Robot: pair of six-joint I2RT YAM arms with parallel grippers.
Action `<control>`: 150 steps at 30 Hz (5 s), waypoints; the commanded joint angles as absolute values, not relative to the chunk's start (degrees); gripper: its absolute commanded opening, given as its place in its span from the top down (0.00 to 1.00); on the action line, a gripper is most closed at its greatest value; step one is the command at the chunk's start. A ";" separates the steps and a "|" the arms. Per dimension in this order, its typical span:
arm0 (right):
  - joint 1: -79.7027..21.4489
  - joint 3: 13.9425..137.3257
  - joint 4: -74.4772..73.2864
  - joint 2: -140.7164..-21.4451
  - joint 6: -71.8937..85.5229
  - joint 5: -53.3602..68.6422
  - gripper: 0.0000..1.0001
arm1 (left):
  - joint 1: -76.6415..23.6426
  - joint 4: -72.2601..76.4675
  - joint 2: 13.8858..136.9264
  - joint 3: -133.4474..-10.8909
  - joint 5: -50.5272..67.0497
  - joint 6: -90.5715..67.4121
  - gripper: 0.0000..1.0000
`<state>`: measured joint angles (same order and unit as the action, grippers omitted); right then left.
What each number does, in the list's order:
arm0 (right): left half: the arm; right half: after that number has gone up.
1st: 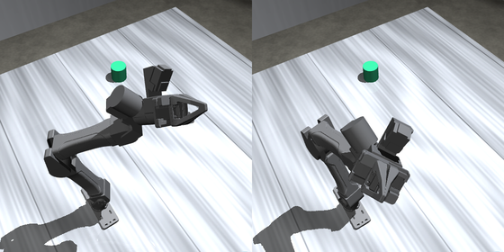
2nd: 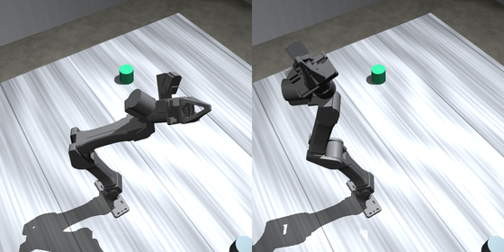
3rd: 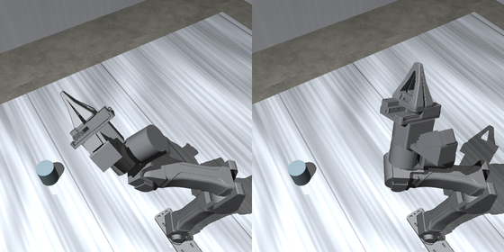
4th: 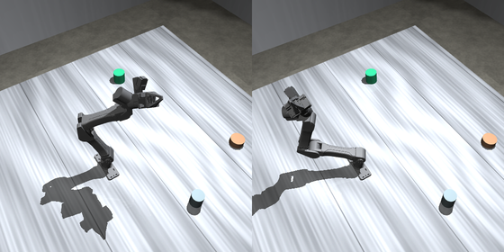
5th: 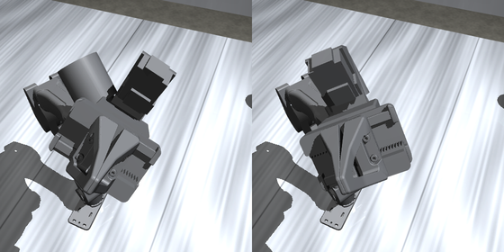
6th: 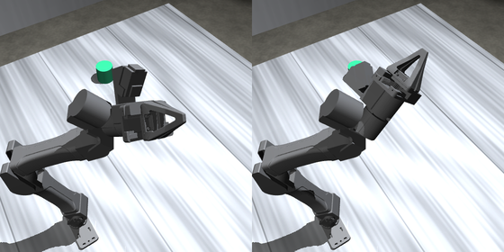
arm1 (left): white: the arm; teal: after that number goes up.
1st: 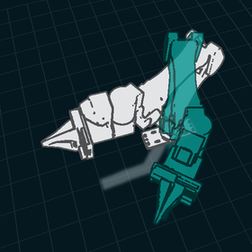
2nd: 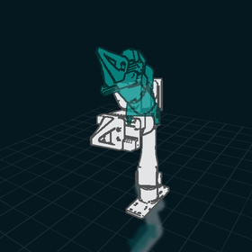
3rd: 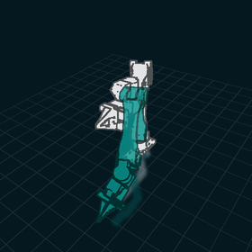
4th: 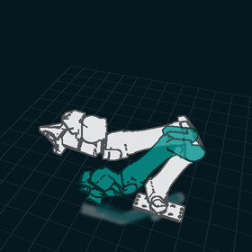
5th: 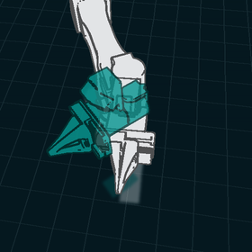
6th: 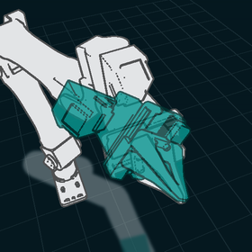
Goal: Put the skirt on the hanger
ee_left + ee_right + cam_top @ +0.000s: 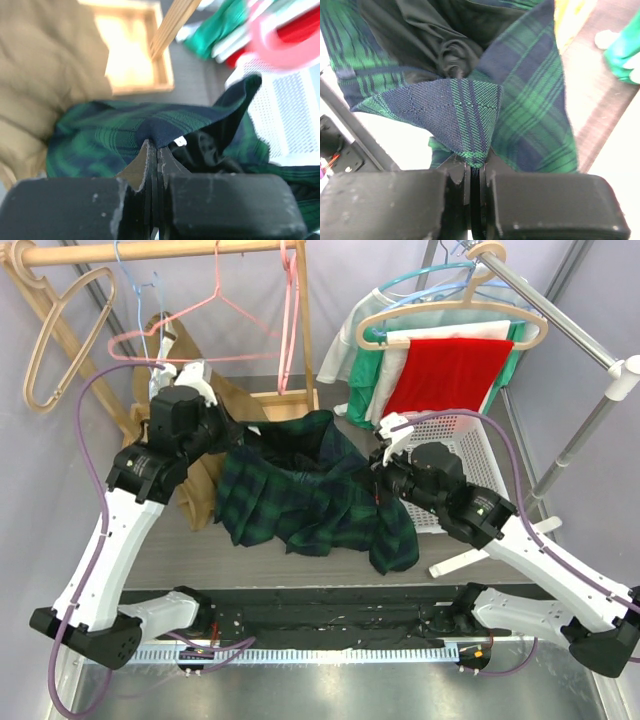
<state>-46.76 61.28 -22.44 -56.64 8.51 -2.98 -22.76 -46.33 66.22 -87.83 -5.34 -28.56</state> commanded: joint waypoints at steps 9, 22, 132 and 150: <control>-46.58 40.45 -15.65 -55.90 18.28 4.49 0.91 | -22.50 -43.42 60.03 -68.39 -1.32 -30.76 1.00; -46.58 56.32 -23.47 -58.88 15.74 -1.91 0.11 | -22.50 -40.70 55.90 -57.75 3.16 -27.86 1.00; -41.75 84.52 -34.97 -74.88 23.83 -27.96 0.99 | -22.41 -50.18 57.04 -74.16 -18.80 -20.66 1.00; -40.34 106.26 -44.64 -75.06 16.08 -20.83 0.99 | -22.41 -66.52 63.19 -110.03 -12.23 -13.27 1.00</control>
<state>-42.15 103.39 -40.23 -76.55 16.80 -16.69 -23.42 -58.85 63.24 -105.01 -11.88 -16.45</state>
